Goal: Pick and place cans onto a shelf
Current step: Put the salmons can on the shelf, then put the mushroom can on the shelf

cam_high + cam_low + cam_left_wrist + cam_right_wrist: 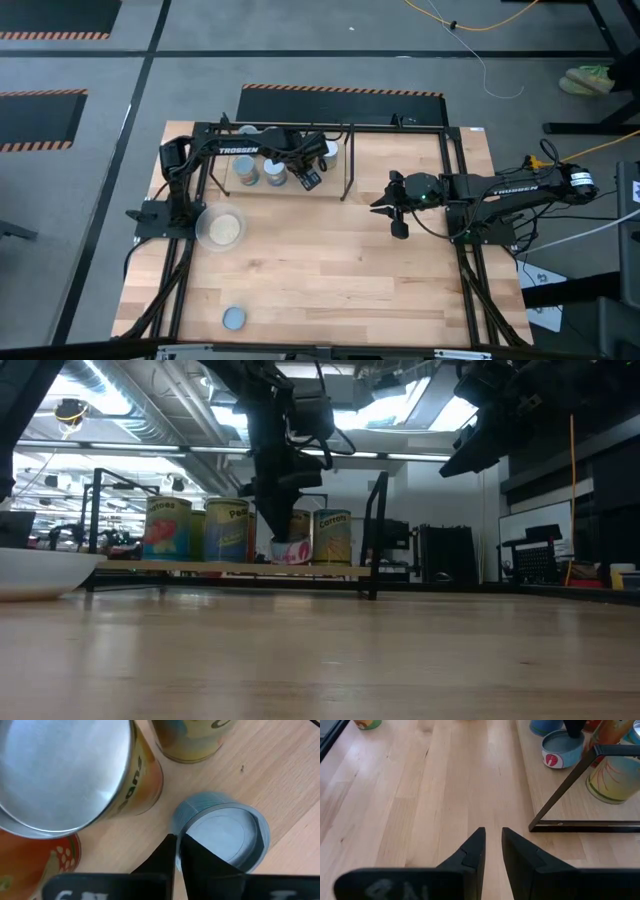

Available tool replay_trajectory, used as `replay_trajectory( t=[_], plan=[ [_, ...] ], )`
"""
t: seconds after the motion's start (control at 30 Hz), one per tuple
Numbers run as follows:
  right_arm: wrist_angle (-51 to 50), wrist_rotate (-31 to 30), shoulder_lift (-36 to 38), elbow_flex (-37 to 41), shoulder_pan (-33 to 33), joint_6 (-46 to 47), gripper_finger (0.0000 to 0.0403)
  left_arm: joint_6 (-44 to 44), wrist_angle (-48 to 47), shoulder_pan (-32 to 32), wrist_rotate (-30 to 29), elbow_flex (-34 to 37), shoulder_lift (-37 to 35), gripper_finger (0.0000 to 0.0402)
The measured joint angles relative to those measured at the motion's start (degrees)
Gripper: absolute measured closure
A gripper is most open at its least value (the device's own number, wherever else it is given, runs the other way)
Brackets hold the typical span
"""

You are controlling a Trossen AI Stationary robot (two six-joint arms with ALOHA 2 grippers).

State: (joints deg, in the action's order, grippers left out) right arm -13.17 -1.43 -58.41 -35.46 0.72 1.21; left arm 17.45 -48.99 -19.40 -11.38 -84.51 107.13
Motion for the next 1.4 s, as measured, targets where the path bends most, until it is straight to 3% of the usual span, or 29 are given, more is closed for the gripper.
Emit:
replay_trajectory(
  t=[0.97, 1.2, 1.4],
  plan=[
    [0.0, 0.0, 0.0, 0.0, 0.0, 0.0, 0.0335, 0.0, 0.0, 0.0, 0.0, 0.0, 0.0, 0.0326],
    [0.0, 0.0, 0.0, 0.0, 0.0, 0.0, 0.0335, 0.5, 0.1, 0.9, 6.2, 0.0, -2.4, 0.0330],
    [0.0, 0.0, 0.0, 0.0, 0.0, 0.0, 0.0335, 5.2, -0.1, 5.5, 11.0, 0.0, -7.3, 0.0330]
  ],
)
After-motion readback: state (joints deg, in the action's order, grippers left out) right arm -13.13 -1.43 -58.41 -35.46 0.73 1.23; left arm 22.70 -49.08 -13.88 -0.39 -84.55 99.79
